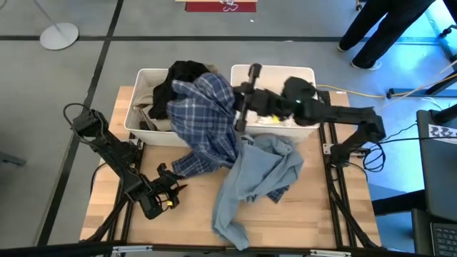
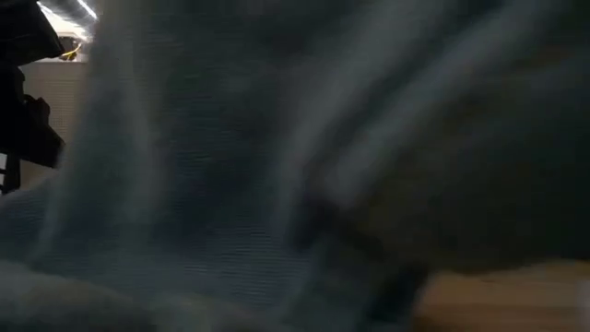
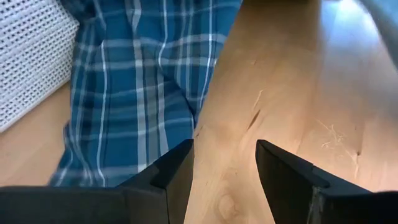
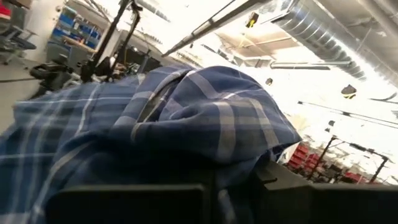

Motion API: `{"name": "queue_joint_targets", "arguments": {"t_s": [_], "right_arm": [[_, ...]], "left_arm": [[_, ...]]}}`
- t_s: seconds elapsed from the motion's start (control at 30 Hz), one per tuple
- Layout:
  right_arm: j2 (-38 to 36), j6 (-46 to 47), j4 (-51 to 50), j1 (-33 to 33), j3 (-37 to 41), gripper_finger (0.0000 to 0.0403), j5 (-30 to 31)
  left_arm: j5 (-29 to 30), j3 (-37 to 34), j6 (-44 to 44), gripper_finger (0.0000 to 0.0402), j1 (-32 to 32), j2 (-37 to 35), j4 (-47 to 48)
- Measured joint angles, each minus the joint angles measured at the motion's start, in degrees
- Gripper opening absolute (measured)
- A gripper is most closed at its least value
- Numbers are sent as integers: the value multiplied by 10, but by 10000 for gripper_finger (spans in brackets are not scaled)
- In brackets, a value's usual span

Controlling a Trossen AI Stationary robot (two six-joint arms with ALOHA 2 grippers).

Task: Sort clothes
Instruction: Put the blue checkered shirt into the left white bin

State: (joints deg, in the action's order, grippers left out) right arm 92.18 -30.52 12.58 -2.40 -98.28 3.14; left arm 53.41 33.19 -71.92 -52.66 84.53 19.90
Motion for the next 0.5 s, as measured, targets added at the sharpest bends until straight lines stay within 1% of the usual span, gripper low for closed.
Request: {"name": "queue_joint_targets", "arguments": {"t_s": [0.17, 0.3, 0.43, 0.5], "right_arm": [[56, 0, 79, -43, 0, 33, -28], [110, 2, 121, -72, 0, 34, -27], [159, 4, 110, -99, 0, 34, 0], [177, 19, 85, -114, 0, 34, 19]], "left_arm": [[7, 0, 13, 164, 6, 0, -1], [9, 0, 17, 164, 6, 0, 0], [10, 0, 16, 164, 6, 0, -4], [17, 0, 21, 164, 6, 0, -13]]}}
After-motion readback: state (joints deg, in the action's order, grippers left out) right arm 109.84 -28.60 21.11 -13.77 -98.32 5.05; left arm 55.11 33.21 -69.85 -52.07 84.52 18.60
